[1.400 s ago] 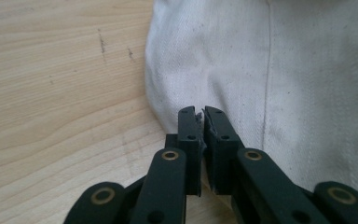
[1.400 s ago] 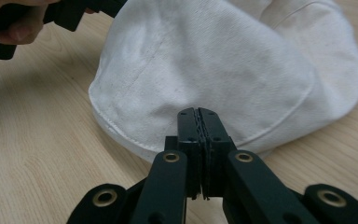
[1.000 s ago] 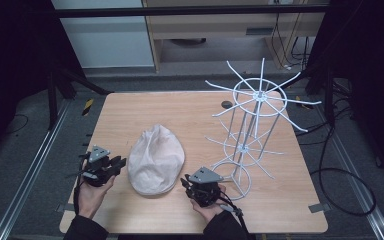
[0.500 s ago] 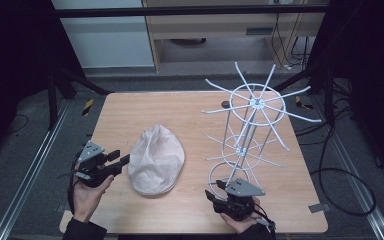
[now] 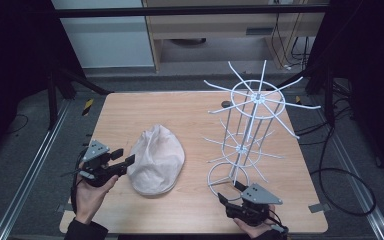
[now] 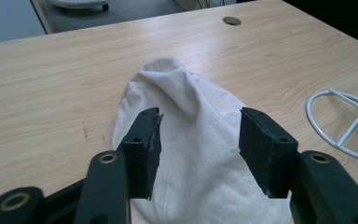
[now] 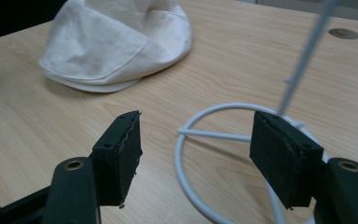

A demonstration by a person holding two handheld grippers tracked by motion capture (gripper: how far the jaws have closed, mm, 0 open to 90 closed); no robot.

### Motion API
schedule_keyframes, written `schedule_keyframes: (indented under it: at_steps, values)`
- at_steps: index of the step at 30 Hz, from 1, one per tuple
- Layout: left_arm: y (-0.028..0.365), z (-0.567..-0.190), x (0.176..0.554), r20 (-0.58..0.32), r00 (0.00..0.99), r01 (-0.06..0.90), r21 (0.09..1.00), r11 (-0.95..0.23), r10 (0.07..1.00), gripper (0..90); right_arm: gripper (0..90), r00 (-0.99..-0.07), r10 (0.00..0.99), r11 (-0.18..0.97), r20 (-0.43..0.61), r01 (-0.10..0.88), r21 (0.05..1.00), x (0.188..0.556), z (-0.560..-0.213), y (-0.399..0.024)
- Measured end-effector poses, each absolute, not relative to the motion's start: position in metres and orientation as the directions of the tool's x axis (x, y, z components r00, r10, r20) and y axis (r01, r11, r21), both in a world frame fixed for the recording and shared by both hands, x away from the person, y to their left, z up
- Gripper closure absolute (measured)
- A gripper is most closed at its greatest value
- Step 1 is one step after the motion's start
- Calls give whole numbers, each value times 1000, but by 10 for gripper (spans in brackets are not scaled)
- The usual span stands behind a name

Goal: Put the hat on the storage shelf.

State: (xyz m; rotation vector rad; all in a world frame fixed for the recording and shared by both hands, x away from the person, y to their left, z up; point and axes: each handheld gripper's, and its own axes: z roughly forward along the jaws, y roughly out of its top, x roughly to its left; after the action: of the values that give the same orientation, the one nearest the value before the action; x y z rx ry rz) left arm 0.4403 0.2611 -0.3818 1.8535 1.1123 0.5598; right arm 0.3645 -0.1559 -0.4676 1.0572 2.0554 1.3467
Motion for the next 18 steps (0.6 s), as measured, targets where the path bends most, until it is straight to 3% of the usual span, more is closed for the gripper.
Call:
schedule_keyframes:
  at_steps: [4, 10, 18]
  values:
    - [249, -378, 453, -70, 501, 493, 842, -218, 862, 425, 315, -553, 833, 208, 31, 365, 907, 363, -469, -177]
    - [225, -378, 473, -17, 498, 516, 809, -281, 867, 382, 297, -469, 882, 172, 45, 409, 896, 366, -471, -203]
    - [202, -397, 510, 21, 440, 615, 722, -318, 898, 378, 297, -403, 914, 152, 42, 437, 886, 375, -475, -227]
